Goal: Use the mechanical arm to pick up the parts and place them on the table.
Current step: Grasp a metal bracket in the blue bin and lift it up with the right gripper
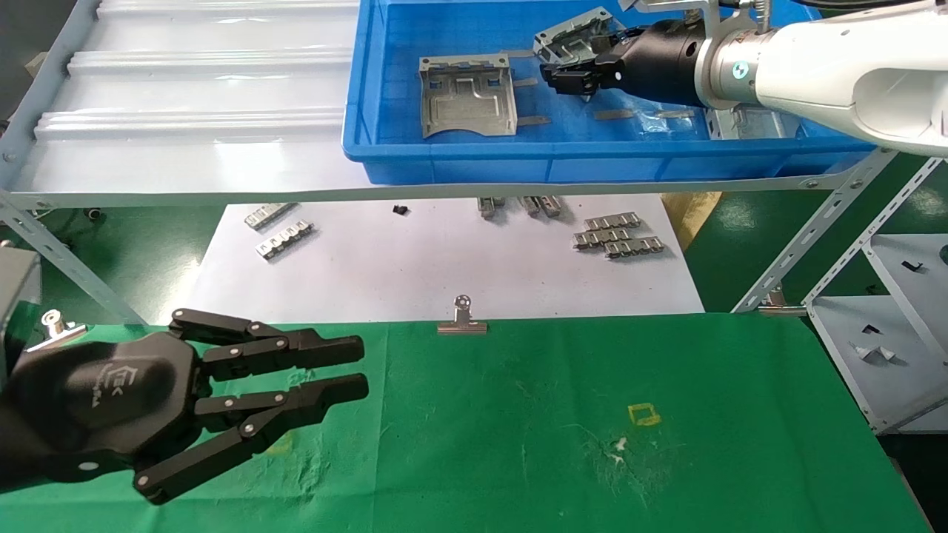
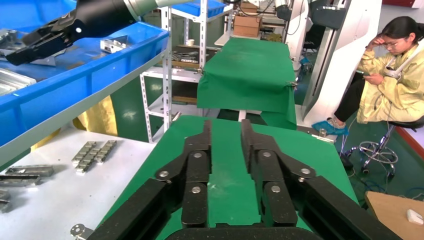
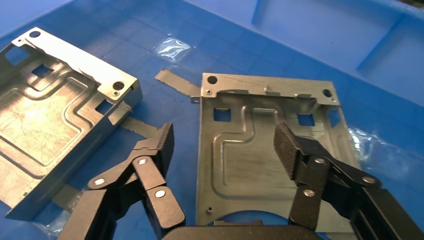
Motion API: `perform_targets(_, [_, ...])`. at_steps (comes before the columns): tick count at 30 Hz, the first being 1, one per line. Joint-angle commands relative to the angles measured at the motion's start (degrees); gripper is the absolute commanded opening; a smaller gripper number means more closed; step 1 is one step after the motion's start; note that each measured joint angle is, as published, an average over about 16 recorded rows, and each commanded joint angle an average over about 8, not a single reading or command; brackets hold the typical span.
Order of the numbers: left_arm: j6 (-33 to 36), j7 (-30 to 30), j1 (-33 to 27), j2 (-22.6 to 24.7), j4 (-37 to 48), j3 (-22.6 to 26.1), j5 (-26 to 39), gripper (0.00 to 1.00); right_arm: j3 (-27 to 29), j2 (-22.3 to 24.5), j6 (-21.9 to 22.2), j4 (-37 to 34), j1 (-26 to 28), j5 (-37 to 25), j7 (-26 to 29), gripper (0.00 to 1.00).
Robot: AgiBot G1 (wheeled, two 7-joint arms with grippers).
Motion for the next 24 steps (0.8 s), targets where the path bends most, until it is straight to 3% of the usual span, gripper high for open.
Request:
perform_targets(1, [0.0,0.0,0.0,0.0,0.0,0.0,0.0,1.0,0.2,-0.6,0.6,-1.0,0.2,0.3,-0.4,0.0])
perform_targets(24, [0.0,0.0,0.0,0.0,0.0,0.0,0.0,1.0,-3.1,-1.7,1.5,1.7,-0.5,-0.8,0.7,0.0])
